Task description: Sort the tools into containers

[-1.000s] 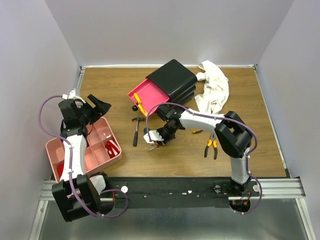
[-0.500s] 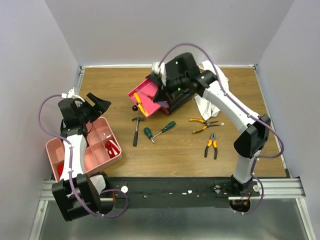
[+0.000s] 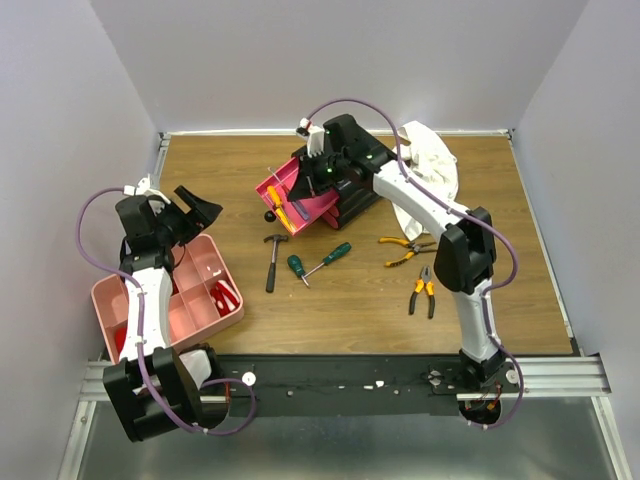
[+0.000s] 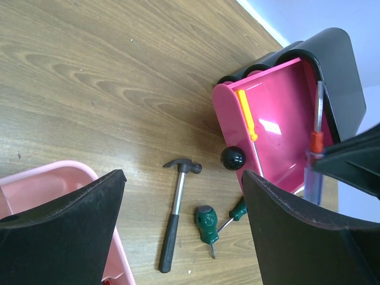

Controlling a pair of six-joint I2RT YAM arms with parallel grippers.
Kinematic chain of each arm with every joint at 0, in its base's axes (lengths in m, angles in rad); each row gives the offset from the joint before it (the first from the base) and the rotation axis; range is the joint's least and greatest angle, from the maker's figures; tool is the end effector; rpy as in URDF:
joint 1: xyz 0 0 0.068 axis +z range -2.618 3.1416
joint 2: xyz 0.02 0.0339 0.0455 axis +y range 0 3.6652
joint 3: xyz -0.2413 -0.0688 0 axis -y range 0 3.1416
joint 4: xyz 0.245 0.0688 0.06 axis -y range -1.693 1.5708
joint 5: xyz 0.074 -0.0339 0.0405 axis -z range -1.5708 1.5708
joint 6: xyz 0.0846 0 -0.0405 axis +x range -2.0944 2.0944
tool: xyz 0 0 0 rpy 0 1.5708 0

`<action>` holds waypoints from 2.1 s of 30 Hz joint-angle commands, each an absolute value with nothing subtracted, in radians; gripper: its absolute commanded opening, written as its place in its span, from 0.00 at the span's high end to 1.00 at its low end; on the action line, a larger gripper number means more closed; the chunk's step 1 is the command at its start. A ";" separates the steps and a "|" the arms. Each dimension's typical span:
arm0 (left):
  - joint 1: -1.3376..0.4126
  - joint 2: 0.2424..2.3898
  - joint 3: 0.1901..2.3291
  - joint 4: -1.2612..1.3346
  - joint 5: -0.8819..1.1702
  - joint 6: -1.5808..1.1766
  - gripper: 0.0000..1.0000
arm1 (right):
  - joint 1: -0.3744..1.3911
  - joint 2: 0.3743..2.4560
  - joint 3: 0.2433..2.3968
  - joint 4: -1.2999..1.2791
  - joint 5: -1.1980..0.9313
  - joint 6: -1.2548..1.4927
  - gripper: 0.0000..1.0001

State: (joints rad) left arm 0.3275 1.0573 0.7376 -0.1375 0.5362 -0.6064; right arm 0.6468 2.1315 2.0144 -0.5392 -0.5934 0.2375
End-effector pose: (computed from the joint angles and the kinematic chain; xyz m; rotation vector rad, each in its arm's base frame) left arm 0.2833 0.0506 0.2389 -0.5958 1.9428 -0.7182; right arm 0.3807 0.3468 0.2609 -0.8108 2.1942 1.1262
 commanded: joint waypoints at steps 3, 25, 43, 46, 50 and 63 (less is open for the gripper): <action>0.345 1.048 0.765 -0.166 0.538 -0.577 0.10 | 0.646 2.128 2.016 -0.517 -0.480 0.269 0.32; 0.362 1.054 0.718 -0.100 0.563 -0.637 0.10 | 0.646 1.767 1.338 -0.620 -0.620 -0.989 0.32; 0.391 1.068 0.732 -0.173 0.542 -0.558 0.10 | 0.653 2.032 1.468 -0.716 -0.453 -1.331 0.34; 0.390 1.078 0.733 -0.164 0.543 -0.563 0.10 | 0.661 2.037 1.456 -0.747 -0.428 -1.383 0.49; 0.390 1.095 0.732 -0.135 0.554 -0.578 0.10 | 0.664 1.988 1.395 -0.822 -0.425 -1.436 0.85; 0.357 1.131 0.706 -0.057 0.568 -0.649 0.10 | 0.594 1.644 1.541 -0.872 -0.733 -0.868 0.99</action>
